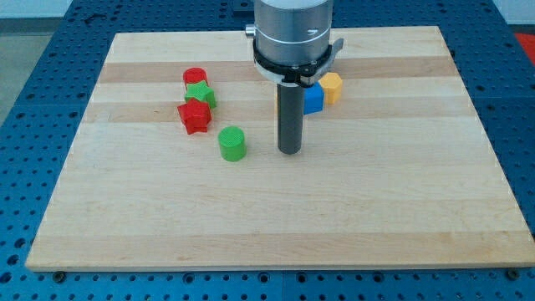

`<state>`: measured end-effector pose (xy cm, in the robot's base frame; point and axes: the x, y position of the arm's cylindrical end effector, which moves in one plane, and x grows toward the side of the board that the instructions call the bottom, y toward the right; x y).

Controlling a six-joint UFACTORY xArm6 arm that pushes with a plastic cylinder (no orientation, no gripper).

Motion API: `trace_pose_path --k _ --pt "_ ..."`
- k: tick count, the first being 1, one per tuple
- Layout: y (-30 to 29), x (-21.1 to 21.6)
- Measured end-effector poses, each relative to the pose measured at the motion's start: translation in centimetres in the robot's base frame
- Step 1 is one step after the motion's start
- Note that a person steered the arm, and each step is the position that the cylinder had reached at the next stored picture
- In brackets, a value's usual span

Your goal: Push green circle closer to red star

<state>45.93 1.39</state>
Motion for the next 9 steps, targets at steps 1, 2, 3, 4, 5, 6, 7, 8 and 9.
trace_pose_path --k 1,2,3,4,5,6,7,8,9 --pt "0.0 0.0" --pt "-0.4 -0.2" --pt "-3.3 -0.2" --pt "-6.5 -0.2" --pt "-9.6 -0.2" --pt "-11.7 -0.2" --pt "-11.7 -0.2" --pt "-11.6 0.5" --pt "-12.1 1.9"
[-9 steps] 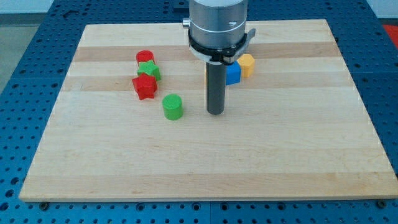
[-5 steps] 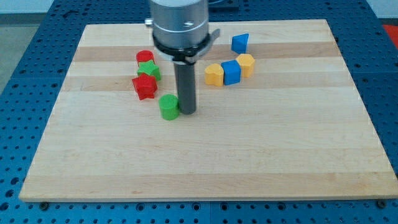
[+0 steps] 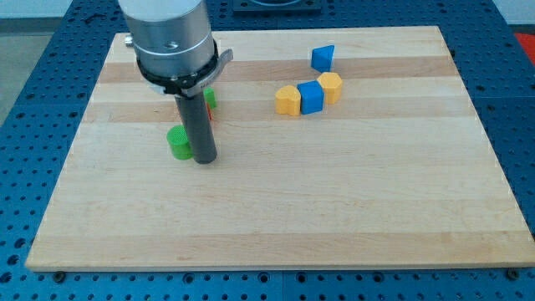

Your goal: Push green circle closer to red star

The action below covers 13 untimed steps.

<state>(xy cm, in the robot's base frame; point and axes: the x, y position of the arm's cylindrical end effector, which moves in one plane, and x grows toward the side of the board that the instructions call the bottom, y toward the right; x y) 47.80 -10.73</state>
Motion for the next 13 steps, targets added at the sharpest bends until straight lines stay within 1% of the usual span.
trace_pose_path --k 1,2,4,5,6,7,9,12,13 --pt "-0.7 1.5" --pt "-2.8 2.0" --pt "-6.0 1.8" --pt "-6.9 1.0" --pt "-6.6 -0.4" --pt "-5.5 -0.9" --pt "-5.2 -0.2" --pt "-1.9 2.1" --pt "-1.7 1.5"
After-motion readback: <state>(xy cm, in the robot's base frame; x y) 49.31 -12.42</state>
